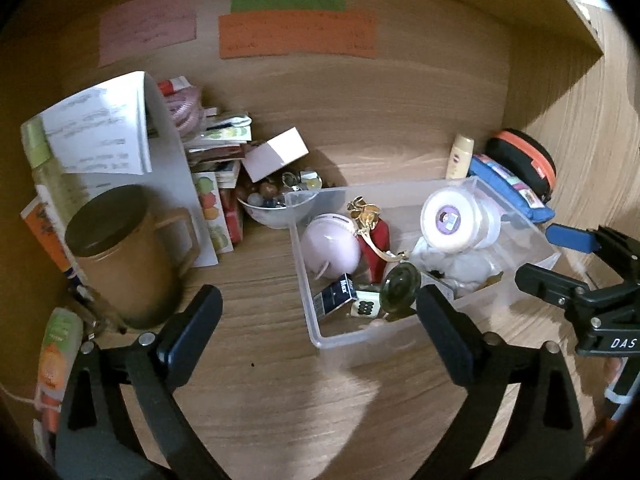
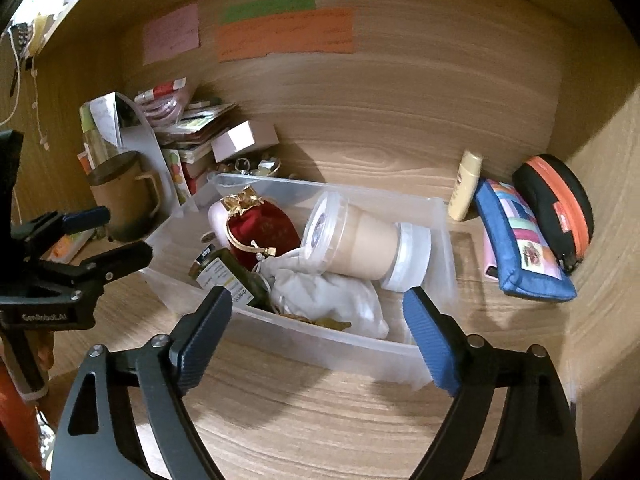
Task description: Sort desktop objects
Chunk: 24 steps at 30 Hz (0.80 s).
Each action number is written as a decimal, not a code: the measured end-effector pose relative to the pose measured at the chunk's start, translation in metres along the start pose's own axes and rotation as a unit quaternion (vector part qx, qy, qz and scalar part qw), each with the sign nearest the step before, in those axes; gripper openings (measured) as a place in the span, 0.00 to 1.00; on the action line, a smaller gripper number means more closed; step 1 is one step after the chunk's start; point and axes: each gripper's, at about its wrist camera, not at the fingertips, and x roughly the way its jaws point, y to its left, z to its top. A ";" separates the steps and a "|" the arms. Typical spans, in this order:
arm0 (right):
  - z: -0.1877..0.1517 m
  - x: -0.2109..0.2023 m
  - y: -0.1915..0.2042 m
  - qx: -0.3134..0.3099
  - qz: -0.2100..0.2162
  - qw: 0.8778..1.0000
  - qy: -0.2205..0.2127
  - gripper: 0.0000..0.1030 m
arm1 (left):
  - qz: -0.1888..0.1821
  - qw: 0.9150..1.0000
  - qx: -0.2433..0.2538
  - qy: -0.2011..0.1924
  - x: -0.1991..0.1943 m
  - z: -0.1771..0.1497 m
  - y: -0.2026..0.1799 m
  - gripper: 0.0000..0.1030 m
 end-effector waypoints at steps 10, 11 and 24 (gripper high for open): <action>-0.004 -0.043 0.006 0.008 -0.035 0.999 -0.041 0.89 | 0.003 0.999 -0.045 -0.015 -0.031 -0.007 0.000 0.96; -0.005 -0.049 0.007 0.008 -0.036 0.998 -0.048 0.91 | 0.005 0.999 -0.046 -0.019 -0.036 -0.007 -0.001 0.96; -0.017 -0.107 0.010 0.023 -0.032 0.993 -0.113 1.00 | 0.035 0.996 -0.022 -0.082 -0.091 -0.015 -0.035 0.96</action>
